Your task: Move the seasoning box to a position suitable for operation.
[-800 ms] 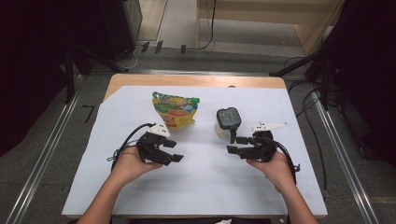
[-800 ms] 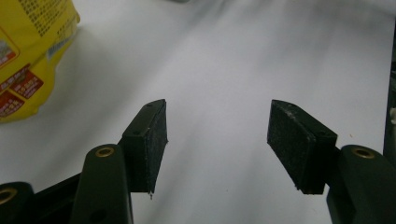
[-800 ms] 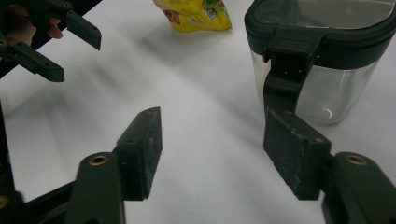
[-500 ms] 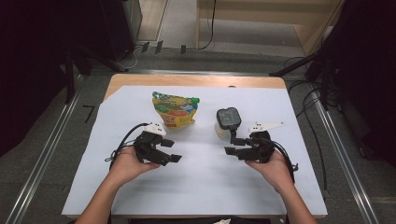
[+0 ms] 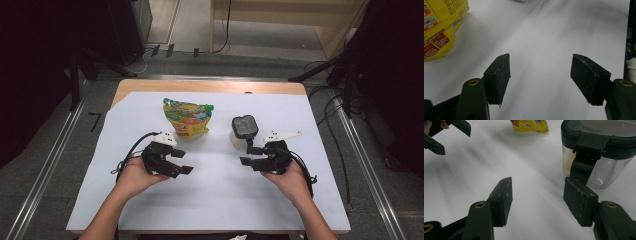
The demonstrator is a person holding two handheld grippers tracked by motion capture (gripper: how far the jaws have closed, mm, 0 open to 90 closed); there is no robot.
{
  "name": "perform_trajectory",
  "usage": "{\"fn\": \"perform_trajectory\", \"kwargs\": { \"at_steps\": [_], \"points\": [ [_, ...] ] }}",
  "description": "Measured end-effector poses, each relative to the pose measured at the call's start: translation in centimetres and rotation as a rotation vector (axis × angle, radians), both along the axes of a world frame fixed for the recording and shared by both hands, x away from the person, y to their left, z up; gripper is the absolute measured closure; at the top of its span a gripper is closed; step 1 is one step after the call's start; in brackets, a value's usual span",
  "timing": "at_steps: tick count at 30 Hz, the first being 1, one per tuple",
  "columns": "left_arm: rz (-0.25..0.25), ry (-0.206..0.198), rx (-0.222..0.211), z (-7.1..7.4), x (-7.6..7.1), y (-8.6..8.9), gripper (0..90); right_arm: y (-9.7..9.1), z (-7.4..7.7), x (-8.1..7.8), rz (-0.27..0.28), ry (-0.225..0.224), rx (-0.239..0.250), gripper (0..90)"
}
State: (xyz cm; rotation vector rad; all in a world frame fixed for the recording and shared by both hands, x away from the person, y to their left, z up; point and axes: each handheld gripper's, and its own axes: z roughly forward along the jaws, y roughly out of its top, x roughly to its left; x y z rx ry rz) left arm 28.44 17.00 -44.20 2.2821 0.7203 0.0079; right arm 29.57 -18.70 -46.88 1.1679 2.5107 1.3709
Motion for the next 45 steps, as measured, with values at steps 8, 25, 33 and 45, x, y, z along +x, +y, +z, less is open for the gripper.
{"fn": "perform_trajectory", "kwargs": {
  "at_steps": [8, 25, 33, 45],
  "points": [
    [0.004, -0.006, -0.011, 0.2, 0.1, 0.2, 33.3, 0.1, -0.2, 0.1, 0.0, 0.001, -0.009, 39.3],
    [0.004, -0.015, -0.007, 0.2, 0.1, 0.3, 33.7, -0.2, 0.2, 0.3, -0.049, -0.035, -0.029, 31.9],
    [0.007, -0.019, -0.013, 0.4, 0.1, 0.6, 33.7, -0.3, 0.7, 0.7, -0.118, -0.071, -0.027, 24.7],
    [0.013, -0.024, -0.002, 0.4, 0.0, 0.7, 33.8, 0.6, 1.0, 2.2, -0.286, -0.066, -0.055, 4.0]
  ]
}}
